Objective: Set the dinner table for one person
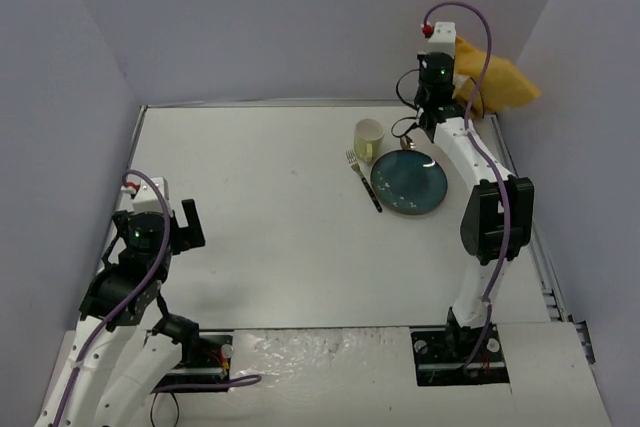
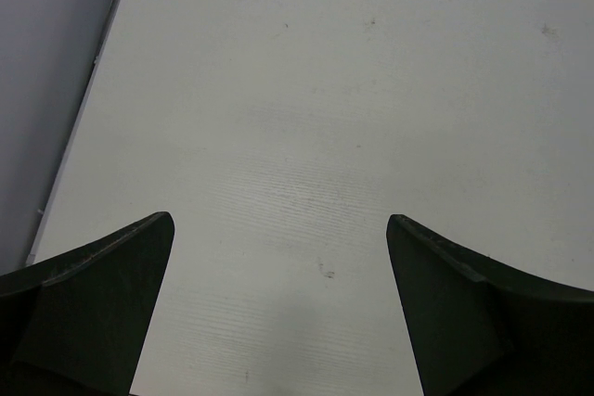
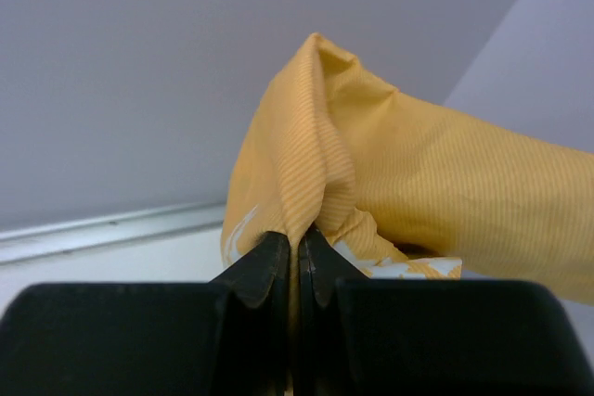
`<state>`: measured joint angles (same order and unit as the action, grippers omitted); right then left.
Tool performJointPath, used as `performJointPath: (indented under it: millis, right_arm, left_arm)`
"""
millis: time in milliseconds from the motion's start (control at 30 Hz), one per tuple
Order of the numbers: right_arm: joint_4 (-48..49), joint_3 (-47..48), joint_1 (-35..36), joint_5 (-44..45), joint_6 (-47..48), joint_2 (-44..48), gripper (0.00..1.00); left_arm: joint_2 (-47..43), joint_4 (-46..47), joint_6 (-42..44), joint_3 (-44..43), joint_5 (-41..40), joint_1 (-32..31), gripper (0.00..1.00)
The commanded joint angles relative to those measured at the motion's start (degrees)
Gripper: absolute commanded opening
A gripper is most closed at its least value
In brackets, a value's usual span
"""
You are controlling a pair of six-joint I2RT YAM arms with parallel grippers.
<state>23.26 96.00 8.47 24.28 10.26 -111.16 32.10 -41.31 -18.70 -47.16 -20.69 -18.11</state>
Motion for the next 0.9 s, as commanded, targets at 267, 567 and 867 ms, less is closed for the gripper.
performJointPath:
  millis: [267,567,867]
  right_arm:
    - [-0.15,4.09,16.18,-15.79,4.87,22.60,0.00]
    - [-2.55,13.71,27.48,-37.42,-6.08,19.45,0.00]
    - [1.17,20.36,33.54,-51.17,-17.37,10.44,0.00]
  left_arm:
    - [4.52,0.20,0.17,-14.50,5.17,-0.08,0.97]
    - [6.46,-3.18,-0.66,-22.49,8.26,-0.08,0.97]
    - [4.55,-6.16,-0.55,-27.11,4.52,-0.08,0.97]
